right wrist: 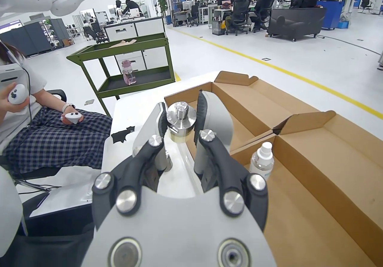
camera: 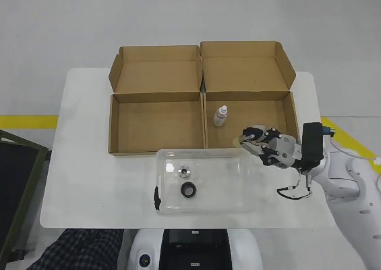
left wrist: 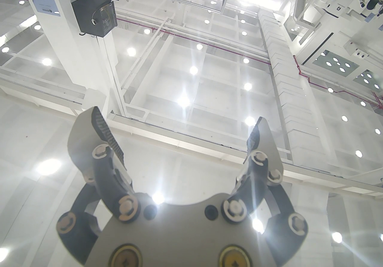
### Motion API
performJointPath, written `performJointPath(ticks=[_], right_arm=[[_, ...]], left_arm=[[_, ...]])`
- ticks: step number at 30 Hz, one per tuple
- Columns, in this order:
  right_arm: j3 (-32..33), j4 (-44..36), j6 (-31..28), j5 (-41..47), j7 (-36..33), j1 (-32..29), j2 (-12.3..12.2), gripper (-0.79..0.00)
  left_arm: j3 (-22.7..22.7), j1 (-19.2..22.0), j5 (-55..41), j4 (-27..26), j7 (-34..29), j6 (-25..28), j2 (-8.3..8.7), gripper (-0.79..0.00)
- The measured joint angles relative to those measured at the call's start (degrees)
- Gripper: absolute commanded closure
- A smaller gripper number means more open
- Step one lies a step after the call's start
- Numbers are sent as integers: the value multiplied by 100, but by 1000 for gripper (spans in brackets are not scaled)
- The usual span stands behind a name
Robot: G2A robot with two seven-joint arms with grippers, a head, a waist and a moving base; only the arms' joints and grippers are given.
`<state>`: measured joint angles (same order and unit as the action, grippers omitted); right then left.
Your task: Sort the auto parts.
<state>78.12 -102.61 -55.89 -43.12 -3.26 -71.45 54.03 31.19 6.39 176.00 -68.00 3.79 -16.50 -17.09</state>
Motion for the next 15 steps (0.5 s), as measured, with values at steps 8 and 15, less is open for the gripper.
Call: performJointPath(ticks=[8,15], right_arm=[[-210,160,430,-102,-290,204,46,0],[-322,400,929,-272,-398,399,95,0]], left_arm=[[0,0,0,0,0,0,0,-785],[0,0,0,0,0,0,0,-785]])
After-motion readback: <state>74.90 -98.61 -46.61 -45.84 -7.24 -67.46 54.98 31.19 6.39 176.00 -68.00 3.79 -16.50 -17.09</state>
